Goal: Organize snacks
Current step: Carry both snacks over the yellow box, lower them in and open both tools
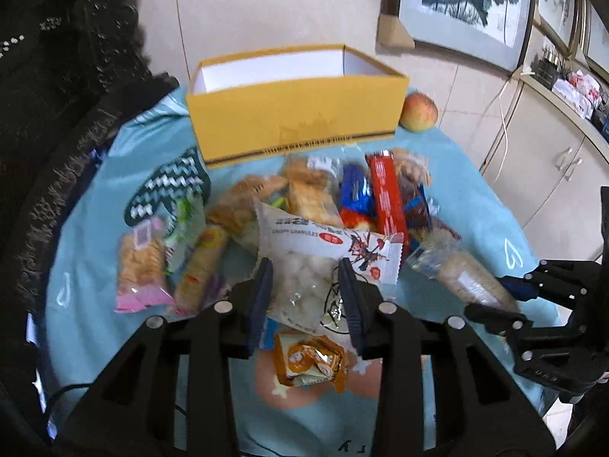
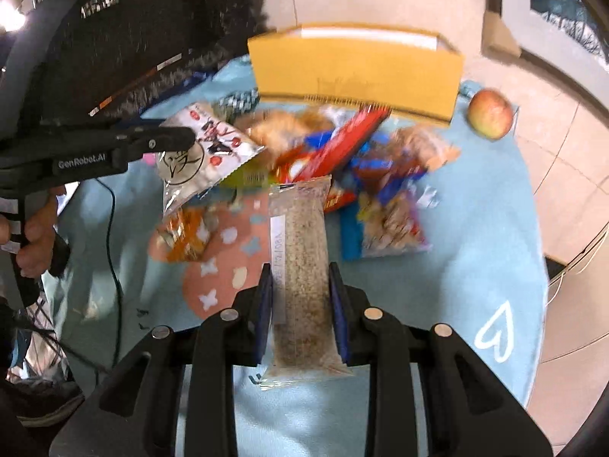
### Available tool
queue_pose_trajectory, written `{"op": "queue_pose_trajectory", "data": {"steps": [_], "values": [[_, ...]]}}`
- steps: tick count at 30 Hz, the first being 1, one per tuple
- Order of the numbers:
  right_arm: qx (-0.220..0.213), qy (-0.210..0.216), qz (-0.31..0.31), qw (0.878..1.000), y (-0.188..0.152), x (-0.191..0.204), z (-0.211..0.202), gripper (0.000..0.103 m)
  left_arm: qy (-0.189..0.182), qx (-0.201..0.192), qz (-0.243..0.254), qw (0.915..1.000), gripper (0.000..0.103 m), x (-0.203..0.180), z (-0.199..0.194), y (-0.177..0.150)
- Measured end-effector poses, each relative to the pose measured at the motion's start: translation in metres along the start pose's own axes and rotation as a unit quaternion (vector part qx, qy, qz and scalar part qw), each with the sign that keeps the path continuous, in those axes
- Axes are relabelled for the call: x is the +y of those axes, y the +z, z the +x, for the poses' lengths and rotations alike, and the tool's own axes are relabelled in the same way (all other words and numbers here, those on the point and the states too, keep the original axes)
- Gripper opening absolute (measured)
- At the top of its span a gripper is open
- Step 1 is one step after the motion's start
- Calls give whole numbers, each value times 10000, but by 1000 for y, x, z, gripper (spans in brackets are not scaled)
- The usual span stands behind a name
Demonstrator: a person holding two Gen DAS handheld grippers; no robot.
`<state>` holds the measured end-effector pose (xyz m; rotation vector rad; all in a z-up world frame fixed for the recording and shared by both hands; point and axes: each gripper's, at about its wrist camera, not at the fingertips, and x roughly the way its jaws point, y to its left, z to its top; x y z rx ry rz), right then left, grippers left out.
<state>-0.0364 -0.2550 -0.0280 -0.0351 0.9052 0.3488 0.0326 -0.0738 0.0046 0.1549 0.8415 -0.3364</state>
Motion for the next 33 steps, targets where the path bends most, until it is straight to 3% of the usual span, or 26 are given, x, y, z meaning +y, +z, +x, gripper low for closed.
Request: {"op": "queue_pose_trajectory", "data": {"steps": [6,13,17,26,33], "values": [[-401,-106,27,9991,30,-8,-20,28,179,-63,-30,9998,36,4,-11,28],[-1059,-245,132,9940,89,-21,-45,28,222,-375,-125,9990,36,13,-28,89],[-1443,-427,311,9881,119,-39,-40,28,196,-502,-300,9981,36,23,-24,122],[-1553,-574,1188,9790,178,-94,27,28,146,-436,-580,9973,36,43,34,183],[-1691,-606,1214,9762,214,-116,59,28,134,-264,-682,9972,36,58,94,214]]}}
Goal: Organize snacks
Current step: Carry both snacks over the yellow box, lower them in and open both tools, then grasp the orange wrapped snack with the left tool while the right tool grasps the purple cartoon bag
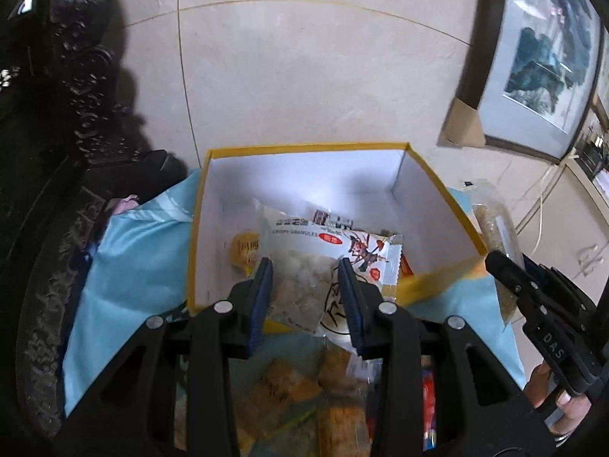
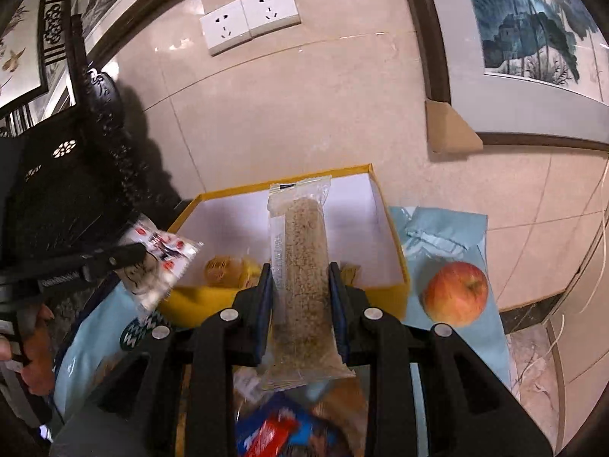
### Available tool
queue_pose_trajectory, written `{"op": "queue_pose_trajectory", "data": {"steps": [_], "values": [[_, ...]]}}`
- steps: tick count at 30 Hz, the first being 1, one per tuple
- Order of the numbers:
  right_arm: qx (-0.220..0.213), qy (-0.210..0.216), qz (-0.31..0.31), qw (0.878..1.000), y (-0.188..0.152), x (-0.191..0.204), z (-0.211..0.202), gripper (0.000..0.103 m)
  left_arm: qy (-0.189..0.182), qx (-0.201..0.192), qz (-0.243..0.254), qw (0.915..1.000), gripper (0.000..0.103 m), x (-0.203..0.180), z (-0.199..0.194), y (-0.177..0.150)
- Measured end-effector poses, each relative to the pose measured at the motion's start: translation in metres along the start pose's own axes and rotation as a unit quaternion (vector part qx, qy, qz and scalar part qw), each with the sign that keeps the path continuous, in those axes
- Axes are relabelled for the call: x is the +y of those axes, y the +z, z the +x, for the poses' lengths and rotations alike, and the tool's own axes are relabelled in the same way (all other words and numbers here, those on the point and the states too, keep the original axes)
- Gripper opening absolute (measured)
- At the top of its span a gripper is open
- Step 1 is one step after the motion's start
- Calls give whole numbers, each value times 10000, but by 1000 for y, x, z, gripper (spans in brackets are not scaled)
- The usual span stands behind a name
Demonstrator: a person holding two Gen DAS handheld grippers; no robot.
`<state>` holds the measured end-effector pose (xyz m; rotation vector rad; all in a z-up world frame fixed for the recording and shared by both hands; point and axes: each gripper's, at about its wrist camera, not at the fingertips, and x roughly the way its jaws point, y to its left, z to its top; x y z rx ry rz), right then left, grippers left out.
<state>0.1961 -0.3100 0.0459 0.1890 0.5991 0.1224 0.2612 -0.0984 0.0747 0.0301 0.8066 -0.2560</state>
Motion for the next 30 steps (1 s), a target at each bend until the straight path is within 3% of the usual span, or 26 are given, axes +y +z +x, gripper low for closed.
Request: {"op": "queue_pose_trajectory", "data": {"steps": [5,7,8,9,10,12,20,23,30], "values": [[-170,-145,-198,9996,8,6,30,28,28,-31,-150,9999,36,6,33,18],[-186,-240,-335,9990,8,8,44,30,0,71,-234,9997,41,8,48,21],[-170,-337,-490,9981,7,12,52,32,-55,130,-293,9995,52,8,55,19],[-149,-492,-686,9963,4,18,58,40,-70,163,-328,9993,89,9,59,18],[-151,-637,-816,9945,3,21,60,45,27,63,-359,9993,98,7,59,16],[-217,-602,-858,9942,0,24,53,46,142,-211,-236,9994,98,2,53,12],[79,42,-422,9991,-15,15,-3,46,296,-243,272,9989,98,-16,3,-18],[76,-3,-389,9992,-31,16,-34,56,365,-203,399,9983,98,-21,-23,-37],[224,165,-223,9994,-80,21,-87,57,444,-163,779,9958,98,-37,-83,-101]]}}
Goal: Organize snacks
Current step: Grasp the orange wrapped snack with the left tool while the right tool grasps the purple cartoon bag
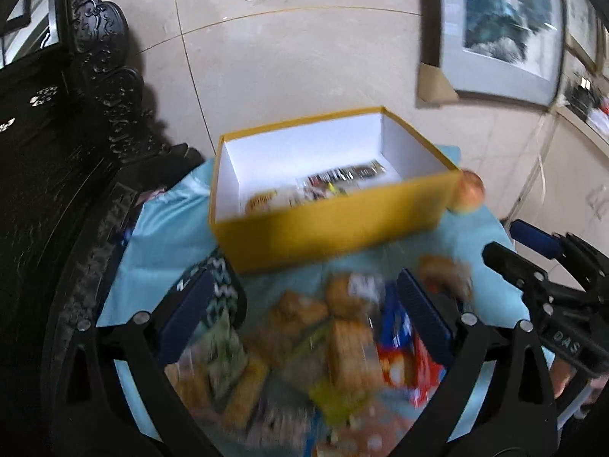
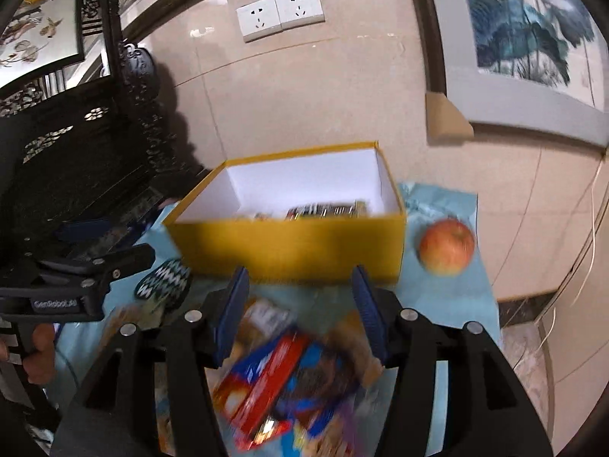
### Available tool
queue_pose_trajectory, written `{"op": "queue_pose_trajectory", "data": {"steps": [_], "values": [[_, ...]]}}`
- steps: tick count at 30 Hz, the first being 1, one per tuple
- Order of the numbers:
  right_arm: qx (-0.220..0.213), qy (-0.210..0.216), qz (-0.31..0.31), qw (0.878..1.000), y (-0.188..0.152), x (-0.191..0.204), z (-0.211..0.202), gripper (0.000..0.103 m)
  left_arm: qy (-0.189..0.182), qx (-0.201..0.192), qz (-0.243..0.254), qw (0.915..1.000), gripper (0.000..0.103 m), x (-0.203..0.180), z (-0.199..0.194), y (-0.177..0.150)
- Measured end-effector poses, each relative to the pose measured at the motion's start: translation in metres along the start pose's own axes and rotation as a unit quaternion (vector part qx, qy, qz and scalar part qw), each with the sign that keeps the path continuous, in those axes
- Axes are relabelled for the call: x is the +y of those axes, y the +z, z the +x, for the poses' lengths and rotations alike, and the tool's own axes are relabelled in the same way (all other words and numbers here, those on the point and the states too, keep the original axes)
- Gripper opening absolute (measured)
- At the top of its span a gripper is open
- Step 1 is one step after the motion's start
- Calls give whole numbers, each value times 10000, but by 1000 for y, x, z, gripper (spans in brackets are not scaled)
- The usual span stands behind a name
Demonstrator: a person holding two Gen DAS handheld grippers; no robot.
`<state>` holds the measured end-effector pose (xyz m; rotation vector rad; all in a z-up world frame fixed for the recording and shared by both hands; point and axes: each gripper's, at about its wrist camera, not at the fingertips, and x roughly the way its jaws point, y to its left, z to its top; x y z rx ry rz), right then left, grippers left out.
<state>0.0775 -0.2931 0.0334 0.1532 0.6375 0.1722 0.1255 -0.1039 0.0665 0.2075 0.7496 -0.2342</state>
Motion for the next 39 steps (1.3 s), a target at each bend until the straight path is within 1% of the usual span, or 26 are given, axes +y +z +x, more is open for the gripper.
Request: {"op": "queue_pose_trajectory", "data": {"steps": [2,6,9,12,15,17,18,21,23,24,25,26,27,29,30,32,34,36,37,39], "values": [[42,50,2,10000,-17,2,-12,57,-68,60,66,9999,98,-5,-11,-21],[222,145,23,9996,-49,4,-29,57,-142,249,152,9995,98,-16,-21,-67],[312,227,177,9991,-70,1,-38,57,-88,417,224,9988,98,-24,-20,-101],[395,308,357,9981,-86,-4,-43,57,-214,716,71,9972,98,-26,-10,-132],[574,353,370,9970,-100,-8,-45,57,-230,933,-49,9954,98,-27,-1,-148],[645,358,371,9966,-108,-11,-48,57,-379,1057,-184,9935,98,-29,4,-156],[654,358,363,9966,-110,-13,-49,57,-440,1102,-196,9927,98,-31,6,-160],[696,331,336,9965,-118,-17,-50,57,-436,1255,-129,9911,98,-38,17,-172],[791,330,308,9958,-122,-20,-47,58,-518,1442,-200,9880,96,-38,27,-177],[870,321,290,9953,-124,-21,-44,59,-562,1516,-216,9866,89,-40,30,-179],[953,301,261,9947,-125,-21,-41,59,-603,1613,-198,9849,78,-40,34,-182],[1029,275,206,9941,-127,-20,-38,60,-567,1637,-141,9848,77,-41,35,-183],[1070,269,156,9938,-128,-20,-35,60,-540,1577,-79,9860,75,-42,34,-185],[1200,217,19,9925,-130,-17,-27,60,-570,1491,-85,9871,62,-40,32,-186],[1303,172,-61,9913,-131,-15,-20,61,-575,1479,-104,9873,51,-37,32,-186],[1529,91,-160,9881,-133,-12,-6,62,-807,1513,-152,9851,49,-30,28,-186],[1690,-103,-165,9854,-133,-9,8,62,-909,1498,-136,9844,48,-24,25,-187],[1704,-298,-146,9848,-130,-8,17,61,-885,1480,-138,9849,48,-19,23,-190],[1694,-479,-168,9842,-127,-7,21,61,-907,1463,-163,9849,48,-15,21,-190],[1692,-672,-182,9831,-124,-7,26,62,-966,1439,-212,9846,48,-11,21,-190]]}}
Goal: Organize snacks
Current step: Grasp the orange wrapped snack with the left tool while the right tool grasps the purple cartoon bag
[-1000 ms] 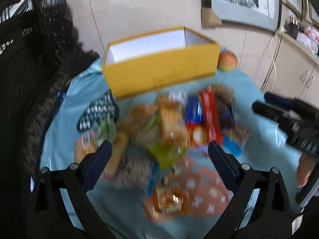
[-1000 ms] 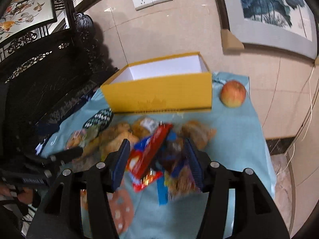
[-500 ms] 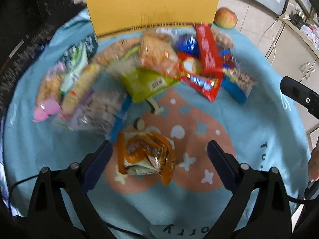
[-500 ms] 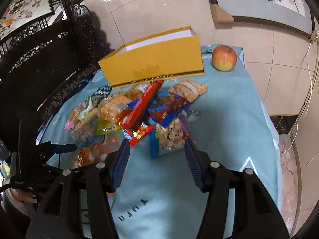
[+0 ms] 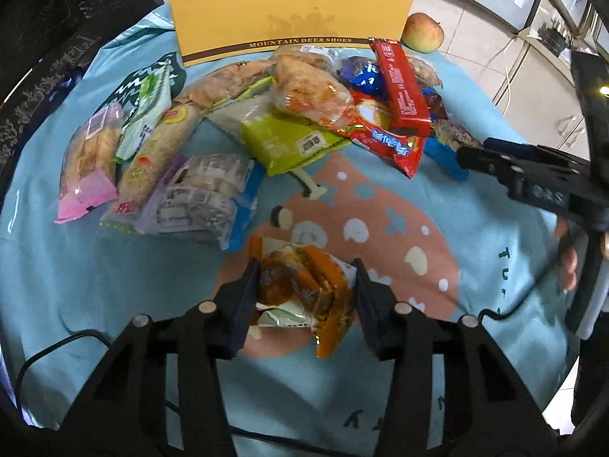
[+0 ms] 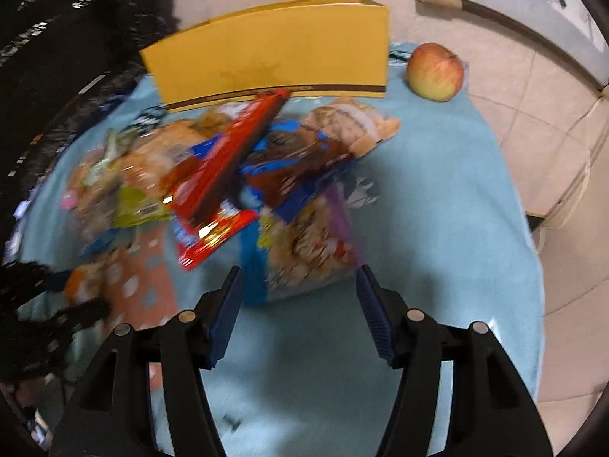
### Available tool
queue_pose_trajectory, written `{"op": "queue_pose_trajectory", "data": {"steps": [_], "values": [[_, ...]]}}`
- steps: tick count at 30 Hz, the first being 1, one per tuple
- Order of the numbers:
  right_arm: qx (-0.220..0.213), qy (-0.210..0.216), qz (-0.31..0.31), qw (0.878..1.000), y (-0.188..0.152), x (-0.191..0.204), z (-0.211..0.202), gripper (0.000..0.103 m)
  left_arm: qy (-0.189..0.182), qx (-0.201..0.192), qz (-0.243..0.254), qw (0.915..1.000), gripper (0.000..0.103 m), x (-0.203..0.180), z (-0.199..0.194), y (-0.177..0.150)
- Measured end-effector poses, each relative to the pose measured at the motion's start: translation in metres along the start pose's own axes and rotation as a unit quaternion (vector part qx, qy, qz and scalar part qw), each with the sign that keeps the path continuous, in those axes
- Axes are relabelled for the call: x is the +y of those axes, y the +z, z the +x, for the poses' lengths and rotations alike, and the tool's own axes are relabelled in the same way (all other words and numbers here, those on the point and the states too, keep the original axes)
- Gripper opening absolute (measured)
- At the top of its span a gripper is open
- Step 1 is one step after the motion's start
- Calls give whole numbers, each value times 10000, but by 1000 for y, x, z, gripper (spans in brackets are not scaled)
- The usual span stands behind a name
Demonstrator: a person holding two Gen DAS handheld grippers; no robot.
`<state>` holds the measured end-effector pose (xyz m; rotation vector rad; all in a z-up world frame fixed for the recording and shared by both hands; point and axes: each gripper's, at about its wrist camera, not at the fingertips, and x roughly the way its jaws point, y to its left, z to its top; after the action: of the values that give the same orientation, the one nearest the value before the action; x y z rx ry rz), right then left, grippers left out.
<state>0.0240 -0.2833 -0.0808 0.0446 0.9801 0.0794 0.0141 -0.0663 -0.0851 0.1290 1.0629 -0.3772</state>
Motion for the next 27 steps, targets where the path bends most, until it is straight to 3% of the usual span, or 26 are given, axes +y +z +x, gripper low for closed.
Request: {"op": "queue_pose_trajectory", "data": {"steps": [2,3,6,11,14,17,22,27], "values": [[15,-126,-15,9999,3,0,2,66,-45,-18,23,10000,48,2,0,-1],[48,-185,-6,9998,3,0,5,76,-46,-34,29,10000,49,2,0,-1],[35,-245,155,9996,4,-3,13,92,-60,-48,13,10000,49,4,1,1],[-75,-438,-218,9988,12,15,32,95,-114,-88,17,9999,49,3,4,3],[-29,-348,-214,9992,18,19,29,60,-161,-83,-5,9998,49,4,4,5],[9,-346,-266,9990,17,20,20,45,-176,-62,-22,9998,49,5,5,5],[80,-52,-74,9999,5,5,3,42,-169,7,-25,9999,49,4,4,6],[-196,71,-9,9998,-3,-4,-28,42,-162,-38,-26,9999,49,3,-5,6]]}}
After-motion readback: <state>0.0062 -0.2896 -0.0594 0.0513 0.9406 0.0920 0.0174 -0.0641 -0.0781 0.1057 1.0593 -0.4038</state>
